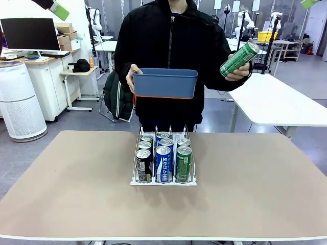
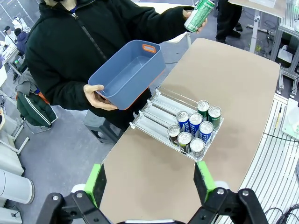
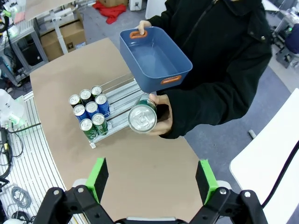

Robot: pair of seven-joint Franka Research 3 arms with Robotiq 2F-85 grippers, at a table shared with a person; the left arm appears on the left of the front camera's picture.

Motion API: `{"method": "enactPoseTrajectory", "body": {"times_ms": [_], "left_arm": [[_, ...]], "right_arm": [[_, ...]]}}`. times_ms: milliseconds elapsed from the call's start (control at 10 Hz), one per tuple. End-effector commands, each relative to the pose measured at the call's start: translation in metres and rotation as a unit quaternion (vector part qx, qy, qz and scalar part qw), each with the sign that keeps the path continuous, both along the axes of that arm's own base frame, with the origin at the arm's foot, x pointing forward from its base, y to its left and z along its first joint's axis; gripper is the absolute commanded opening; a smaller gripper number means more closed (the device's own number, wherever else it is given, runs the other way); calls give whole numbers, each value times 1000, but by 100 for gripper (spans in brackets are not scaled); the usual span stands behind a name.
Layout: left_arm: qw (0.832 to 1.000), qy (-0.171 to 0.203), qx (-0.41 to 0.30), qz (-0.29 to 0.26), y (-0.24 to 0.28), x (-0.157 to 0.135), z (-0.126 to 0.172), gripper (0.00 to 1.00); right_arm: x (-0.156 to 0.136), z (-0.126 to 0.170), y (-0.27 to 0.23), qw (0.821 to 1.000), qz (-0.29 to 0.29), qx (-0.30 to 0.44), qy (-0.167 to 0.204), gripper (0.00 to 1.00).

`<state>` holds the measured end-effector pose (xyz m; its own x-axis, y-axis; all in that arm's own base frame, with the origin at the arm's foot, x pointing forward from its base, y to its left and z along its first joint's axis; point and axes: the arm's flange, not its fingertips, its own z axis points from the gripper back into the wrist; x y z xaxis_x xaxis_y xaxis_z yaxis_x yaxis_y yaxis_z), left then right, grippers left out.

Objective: Fill the beverage cans into the dispenser.
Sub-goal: Pick up the Sprite handed by the human.

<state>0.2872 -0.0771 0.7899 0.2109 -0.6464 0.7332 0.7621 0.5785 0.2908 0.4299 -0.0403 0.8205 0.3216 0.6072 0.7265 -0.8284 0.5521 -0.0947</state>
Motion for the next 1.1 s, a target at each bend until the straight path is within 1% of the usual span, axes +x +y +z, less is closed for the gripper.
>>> {"method": "enactPoseTrajectory", "body": {"times_ms": [0,100,200,400,500,600,700,900,1000], "left_arm": [[1000,4,-2,-5,1,0,-1,100],[1000,4,-2,-5,1,0,-1,100],[1000,4,-2,-5,1,0,-1,100],[1000,4,-2,-5,1,0,-1,100],[1000,4,-2,-5,1,0,-1,100],[1000,4,-2,-5,1,0,-1,100],[1000,4,-2,-5,1,0,-1,100],[1000,4,-2,-5,1,0,-1,100],[1000,4,-2,-5,1,0,-1,100]], "right_arm": [[21,2,15,1000,6,-11,21,100],[30,-6,24,999,9,-21,31,100],[42,-19,33,999,-6,-33,42,100],[49,-50,56,997,-45,-45,42,100],[51,-58,60,997,-47,-43,48,100],[47,-63,65,996,-58,-33,55,100],[44,-71,74,994,-82,-32,59,100],[41,-84,85,992,-106,-36,52,100],[41,-83,83,994,-88,-27,65,100]]}}
